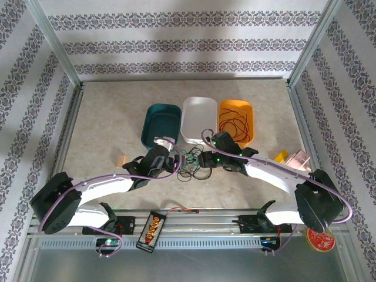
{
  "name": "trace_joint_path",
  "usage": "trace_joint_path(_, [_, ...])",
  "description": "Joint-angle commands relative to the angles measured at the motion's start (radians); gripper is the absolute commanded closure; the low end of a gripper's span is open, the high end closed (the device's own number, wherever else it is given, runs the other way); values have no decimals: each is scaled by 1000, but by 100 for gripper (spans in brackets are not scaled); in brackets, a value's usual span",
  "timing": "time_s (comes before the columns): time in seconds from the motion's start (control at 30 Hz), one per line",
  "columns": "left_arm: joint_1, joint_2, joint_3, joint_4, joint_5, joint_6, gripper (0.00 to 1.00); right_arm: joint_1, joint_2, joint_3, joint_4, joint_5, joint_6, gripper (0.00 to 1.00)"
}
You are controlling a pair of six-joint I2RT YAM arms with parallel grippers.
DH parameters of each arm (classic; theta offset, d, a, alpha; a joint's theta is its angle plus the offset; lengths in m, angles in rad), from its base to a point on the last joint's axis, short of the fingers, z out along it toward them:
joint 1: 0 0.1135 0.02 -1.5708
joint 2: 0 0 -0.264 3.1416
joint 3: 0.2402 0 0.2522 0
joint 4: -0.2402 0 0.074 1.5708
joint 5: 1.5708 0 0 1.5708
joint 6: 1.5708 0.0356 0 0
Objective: Untangle the cables
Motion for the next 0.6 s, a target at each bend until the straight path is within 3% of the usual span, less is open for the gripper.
trace_joint_path(0.0, [34, -40, -4, -6, 16, -13, 27, 20, 30, 22, 15, -31, -20, 43])
trace_joint_path(0.3, [40, -18, 19, -173, 66, 60, 25, 28, 146, 67, 1, 45, 2, 43])
trace_joint_path(0.57, [37, 50, 33, -110, 101, 43, 25, 27, 195, 62, -12, 91, 40, 44])
